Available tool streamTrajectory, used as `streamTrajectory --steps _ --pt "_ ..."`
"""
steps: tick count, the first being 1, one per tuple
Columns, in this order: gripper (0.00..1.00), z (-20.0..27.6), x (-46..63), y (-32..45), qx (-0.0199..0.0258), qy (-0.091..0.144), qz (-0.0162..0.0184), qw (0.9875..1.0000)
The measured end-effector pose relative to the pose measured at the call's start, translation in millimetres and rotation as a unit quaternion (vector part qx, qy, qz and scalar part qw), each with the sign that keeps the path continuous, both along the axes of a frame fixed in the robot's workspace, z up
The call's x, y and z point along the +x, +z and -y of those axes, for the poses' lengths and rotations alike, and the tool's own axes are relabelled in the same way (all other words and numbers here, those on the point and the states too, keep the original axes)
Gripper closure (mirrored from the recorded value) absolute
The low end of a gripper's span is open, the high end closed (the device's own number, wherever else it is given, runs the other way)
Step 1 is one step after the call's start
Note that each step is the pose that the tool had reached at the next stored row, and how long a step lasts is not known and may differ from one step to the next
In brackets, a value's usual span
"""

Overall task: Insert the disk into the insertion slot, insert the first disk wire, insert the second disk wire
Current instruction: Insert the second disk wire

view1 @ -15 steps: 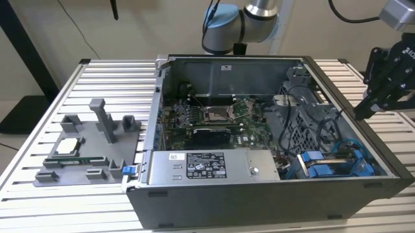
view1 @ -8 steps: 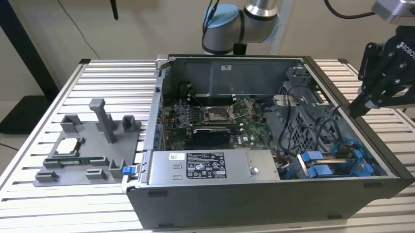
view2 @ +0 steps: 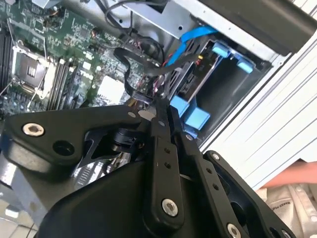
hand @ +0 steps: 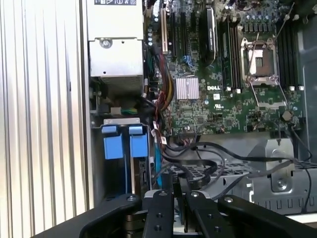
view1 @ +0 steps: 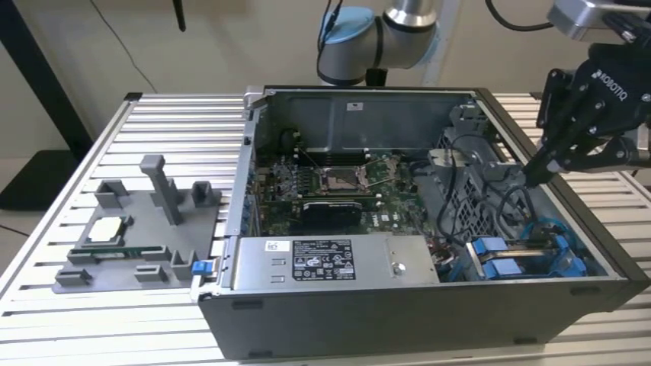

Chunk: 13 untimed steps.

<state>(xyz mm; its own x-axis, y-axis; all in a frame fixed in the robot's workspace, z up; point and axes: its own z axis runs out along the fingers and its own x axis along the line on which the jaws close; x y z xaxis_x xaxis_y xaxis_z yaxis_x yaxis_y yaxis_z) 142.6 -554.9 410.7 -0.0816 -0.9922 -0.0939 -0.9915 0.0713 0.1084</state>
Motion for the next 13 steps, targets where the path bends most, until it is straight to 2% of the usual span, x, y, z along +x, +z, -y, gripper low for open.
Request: streamTrajectory --steps 5,13 --pt "1.0 1.1 -8.9 -5.2 0.0 0.0 0.0001 1.0" --pt "1.0 7.6 -11.4 -18.3 -0.0001 0.003 0.0025 1.0"
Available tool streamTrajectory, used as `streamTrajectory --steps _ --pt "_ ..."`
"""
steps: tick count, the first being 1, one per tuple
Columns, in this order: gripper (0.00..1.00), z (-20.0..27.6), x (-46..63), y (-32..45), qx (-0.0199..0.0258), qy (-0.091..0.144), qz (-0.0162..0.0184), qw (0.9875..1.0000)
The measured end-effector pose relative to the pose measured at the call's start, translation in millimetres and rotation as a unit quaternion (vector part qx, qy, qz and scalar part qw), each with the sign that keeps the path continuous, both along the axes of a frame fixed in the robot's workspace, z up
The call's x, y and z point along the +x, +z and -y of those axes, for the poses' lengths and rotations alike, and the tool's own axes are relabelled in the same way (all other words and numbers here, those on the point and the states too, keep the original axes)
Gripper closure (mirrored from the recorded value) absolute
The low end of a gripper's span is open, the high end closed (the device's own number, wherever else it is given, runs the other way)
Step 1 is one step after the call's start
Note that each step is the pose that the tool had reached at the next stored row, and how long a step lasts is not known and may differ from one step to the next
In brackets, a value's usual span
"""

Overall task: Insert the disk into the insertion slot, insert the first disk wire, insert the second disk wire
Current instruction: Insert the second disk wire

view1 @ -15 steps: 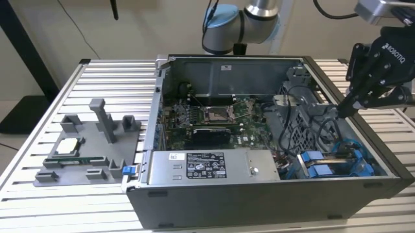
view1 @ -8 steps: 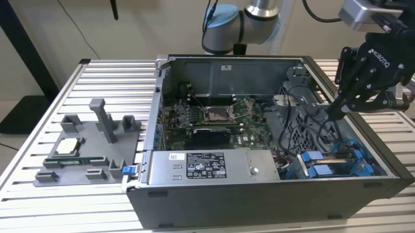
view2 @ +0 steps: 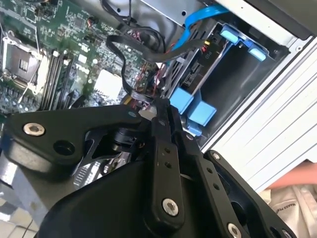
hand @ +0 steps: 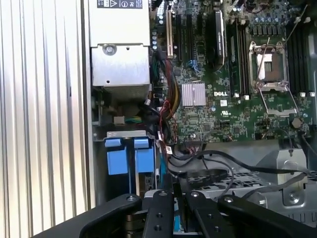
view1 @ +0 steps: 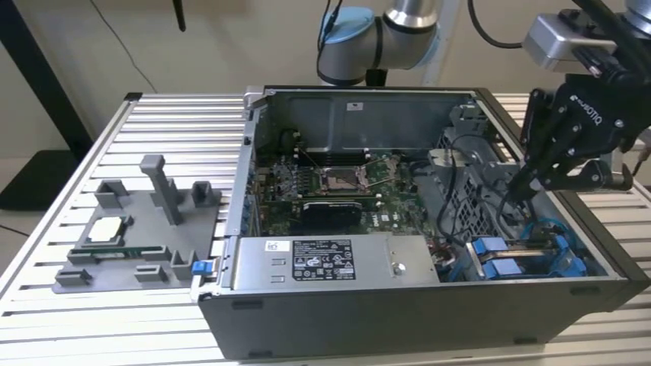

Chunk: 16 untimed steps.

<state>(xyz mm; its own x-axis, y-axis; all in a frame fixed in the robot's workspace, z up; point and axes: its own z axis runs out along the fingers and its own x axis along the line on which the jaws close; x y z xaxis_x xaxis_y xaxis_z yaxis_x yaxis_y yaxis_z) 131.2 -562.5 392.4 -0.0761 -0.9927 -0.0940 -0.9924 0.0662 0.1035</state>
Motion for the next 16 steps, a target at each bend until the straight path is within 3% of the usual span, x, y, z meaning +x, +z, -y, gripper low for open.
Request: streamTrajectory --steps 7,16 --pt "1.0 5.4 -1.6 -8.3 0.0002 0.003 0.0024 1.0" --pt "1.0 5.7 -2.0 -9.1 0.0001 0.004 0.003 1.0"
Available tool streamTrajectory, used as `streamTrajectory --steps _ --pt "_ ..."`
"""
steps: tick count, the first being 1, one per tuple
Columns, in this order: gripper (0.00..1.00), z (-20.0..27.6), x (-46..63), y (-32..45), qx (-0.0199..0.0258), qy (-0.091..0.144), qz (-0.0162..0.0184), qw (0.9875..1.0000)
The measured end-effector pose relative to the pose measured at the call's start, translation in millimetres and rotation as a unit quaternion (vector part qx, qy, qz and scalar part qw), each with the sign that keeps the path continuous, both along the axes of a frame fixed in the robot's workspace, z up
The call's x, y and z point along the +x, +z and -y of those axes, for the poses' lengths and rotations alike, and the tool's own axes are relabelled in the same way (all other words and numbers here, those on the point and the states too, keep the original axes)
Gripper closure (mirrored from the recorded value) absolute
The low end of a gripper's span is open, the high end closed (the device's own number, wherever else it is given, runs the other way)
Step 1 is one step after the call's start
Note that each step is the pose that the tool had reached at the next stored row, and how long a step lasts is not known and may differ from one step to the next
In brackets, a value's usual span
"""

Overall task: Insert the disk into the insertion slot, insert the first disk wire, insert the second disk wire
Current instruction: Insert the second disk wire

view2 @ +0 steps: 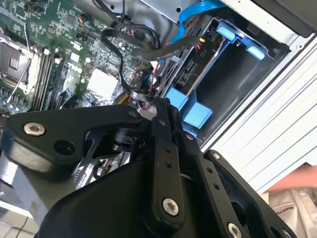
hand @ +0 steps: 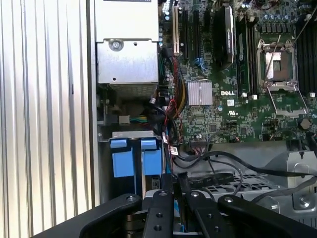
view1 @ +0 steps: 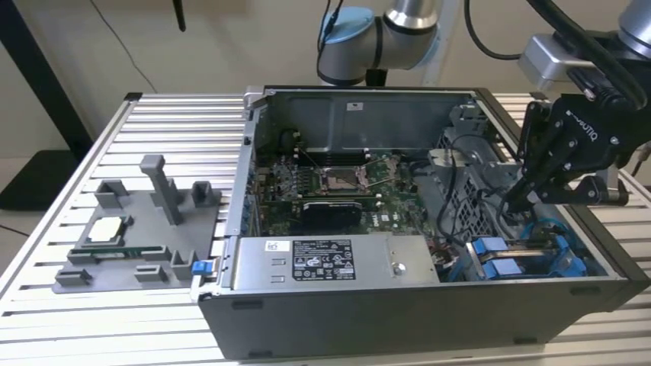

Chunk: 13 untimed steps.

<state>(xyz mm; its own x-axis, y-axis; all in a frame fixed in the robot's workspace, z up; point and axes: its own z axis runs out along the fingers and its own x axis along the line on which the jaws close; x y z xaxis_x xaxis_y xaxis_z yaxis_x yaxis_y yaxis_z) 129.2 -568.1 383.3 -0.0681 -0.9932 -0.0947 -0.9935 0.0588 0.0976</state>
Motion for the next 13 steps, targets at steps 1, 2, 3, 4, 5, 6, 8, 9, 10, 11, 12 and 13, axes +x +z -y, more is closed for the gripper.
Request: streamTrajectory --steps 1,2,3,4,5,6,8,9,10,11,12,13 --pt "1.0 0.0 0.0 0.0 0.0 0.0 0.0001 1.0" --pt "1.0 0.0 0.0 -0.1 0.0 0.0 0.0002 1.0" --pt "1.0 0.0 0.0 -0.2 0.0 0.0 0.0002 1.0" --pt "1.0 0.0 0.0 -0.4 0.0 0.0 0.0003 1.0" --pt "1.0 0.0 0.0 -0.7 0.0001 0.0 0.0004 1.0" --pt "1.0 0.0 0.0 -1.0 0.0 0.0 0.0007 1.0" --pt "1.0 0.0 -0.1 -2.0 0.0001 0.0 0.0011 1.0" --pt "1.0 0.0 -0.1 -3.1 0.0001 0.0 0.0011 1.0" --pt "1.0 0.0 -0.1 -4.3 0.0001 0.0 0.0014 1.0" --pt "1.0 0.0 -0.1 -5.4 0.0 0.0 0.0018 1.0" --pt "1.0 0.0 -0.2 -6.7 0.0 0.0 0.0029 1.0" --pt "1.0 0.0 -0.4 -7.8 -0.0001 0.0 0.0045 1.0"
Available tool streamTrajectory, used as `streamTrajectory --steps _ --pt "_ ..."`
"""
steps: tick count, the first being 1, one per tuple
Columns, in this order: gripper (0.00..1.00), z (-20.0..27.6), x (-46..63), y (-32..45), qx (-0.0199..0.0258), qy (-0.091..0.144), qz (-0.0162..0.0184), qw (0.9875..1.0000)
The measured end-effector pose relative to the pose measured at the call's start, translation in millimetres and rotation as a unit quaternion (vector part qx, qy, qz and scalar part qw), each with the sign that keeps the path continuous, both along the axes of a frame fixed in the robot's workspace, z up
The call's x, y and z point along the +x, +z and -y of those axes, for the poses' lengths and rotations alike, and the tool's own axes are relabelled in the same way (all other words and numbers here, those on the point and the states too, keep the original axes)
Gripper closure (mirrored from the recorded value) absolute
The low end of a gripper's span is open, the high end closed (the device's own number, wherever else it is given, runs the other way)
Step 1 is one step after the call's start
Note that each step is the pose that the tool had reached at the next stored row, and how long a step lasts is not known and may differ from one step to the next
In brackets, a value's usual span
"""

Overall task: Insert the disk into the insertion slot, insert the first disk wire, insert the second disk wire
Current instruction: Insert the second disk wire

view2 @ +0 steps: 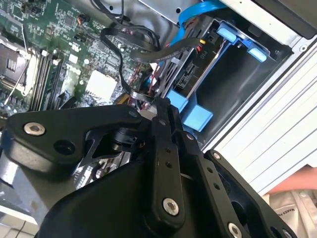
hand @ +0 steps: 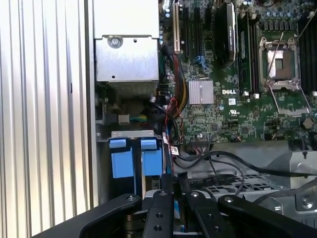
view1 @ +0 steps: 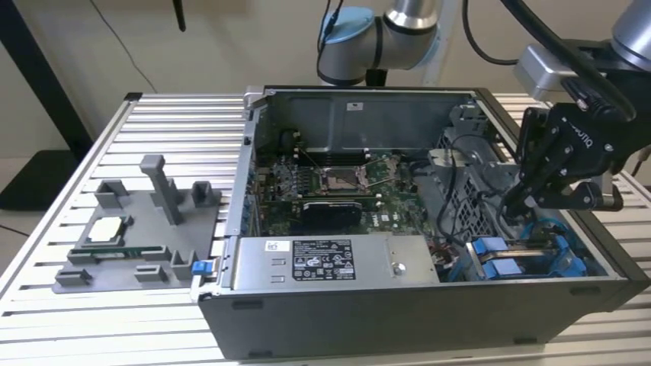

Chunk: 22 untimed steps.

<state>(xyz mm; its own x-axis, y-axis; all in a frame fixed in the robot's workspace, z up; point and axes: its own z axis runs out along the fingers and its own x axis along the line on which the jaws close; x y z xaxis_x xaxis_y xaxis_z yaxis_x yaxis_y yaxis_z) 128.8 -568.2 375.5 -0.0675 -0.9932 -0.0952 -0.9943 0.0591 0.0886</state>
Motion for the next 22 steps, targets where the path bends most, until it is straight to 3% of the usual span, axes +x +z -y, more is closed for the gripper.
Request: streamTrajectory --steps 5,8,12,14,17,18,22 --pt "1.0 0.2 -1.3 -5.9 0.0001 0.0 0.0138 0.9999" --pt "1.0 1.4 -2.1 -8.4 -0.0001 0.0 0.0162 0.9999" --pt "1.0 7.2 -2.5 -10.3 0.0001 0.0 0.021 0.9998" --pt "1.0 9.5 -2.8 -10.8 0.0001 0.001 0.0266 0.9996" --pt "1.0 12.0 -3.9 -12.0 0.0001 0.002 0.0393 0.9992" --pt "1.0 12.6 -4.0 -12.4 0.0001 0.002 0.0417 0.9991" --pt "1.0 13.4 -4.2 -13.7 0.0003 0.008 0.0453 0.9989"
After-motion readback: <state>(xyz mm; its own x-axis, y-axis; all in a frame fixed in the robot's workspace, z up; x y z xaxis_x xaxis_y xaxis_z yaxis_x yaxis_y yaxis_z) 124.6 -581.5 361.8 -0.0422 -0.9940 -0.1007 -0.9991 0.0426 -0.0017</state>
